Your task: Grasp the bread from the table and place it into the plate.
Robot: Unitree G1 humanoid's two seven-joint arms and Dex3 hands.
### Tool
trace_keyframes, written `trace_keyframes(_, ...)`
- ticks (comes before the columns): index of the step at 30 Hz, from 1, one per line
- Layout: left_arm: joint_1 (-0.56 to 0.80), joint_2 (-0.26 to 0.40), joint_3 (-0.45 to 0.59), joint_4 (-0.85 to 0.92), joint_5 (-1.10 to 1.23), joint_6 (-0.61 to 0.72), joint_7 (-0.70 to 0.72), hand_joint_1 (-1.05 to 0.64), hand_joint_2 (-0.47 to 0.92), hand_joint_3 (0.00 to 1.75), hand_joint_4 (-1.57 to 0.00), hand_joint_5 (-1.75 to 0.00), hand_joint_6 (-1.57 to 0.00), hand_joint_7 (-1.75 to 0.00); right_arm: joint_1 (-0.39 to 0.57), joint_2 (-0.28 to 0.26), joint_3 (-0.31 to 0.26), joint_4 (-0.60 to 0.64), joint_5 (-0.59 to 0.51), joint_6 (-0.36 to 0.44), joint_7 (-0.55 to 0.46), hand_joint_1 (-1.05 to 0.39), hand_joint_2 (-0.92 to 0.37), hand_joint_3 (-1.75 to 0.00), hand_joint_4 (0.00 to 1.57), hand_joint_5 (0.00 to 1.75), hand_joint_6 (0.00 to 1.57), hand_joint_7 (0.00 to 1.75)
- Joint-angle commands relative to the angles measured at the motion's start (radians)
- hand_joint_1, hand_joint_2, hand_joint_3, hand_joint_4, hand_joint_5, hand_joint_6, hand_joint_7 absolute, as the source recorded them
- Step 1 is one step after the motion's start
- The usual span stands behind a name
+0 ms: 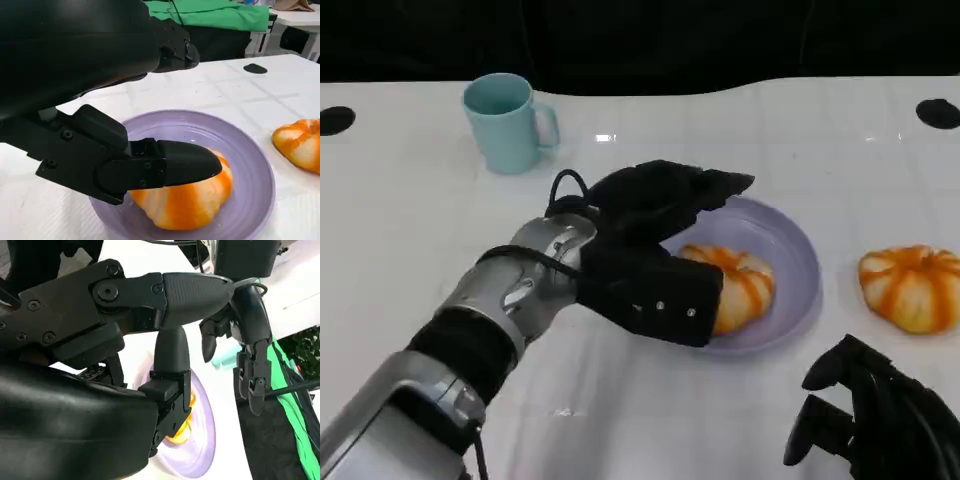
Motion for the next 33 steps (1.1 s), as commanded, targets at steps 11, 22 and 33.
trace_keyframes(11,0.168,0.105,0.122,-0.206,-0.178,-0.052,-0.108,-0.88,0.92,0.53,-0.08,-0.20,-0.12,-0.06,0.000,-0.007,0.000,-0.006,-0.010,-0.010,-0.015,-0.50,-0.92,-0.44,0.60,1.75,0.41,1.64)
trace_keyframes(22,0.379,0.052,0.277,-0.256,-0.446,-0.227,-0.104,-0.75,0.92,0.45,-0.28,-0.36,-0.33,-0.11,-0.003,-0.001,0.003,0.003,-0.013,-0.022,-0.012,-0.50,-0.92,-0.44,0.61,1.75,0.42,1.64)
trace_keyframes(33,0.577,-0.032,0.393,-0.407,-0.827,-0.187,-0.309,-0.68,0.92,0.38,-0.52,-0.71,-0.62,-0.20,-0.003,-0.004,0.002,0.004,-0.003,-0.020,-0.001,-0.49,-0.92,-0.44,0.60,1.75,0.40,1.63)
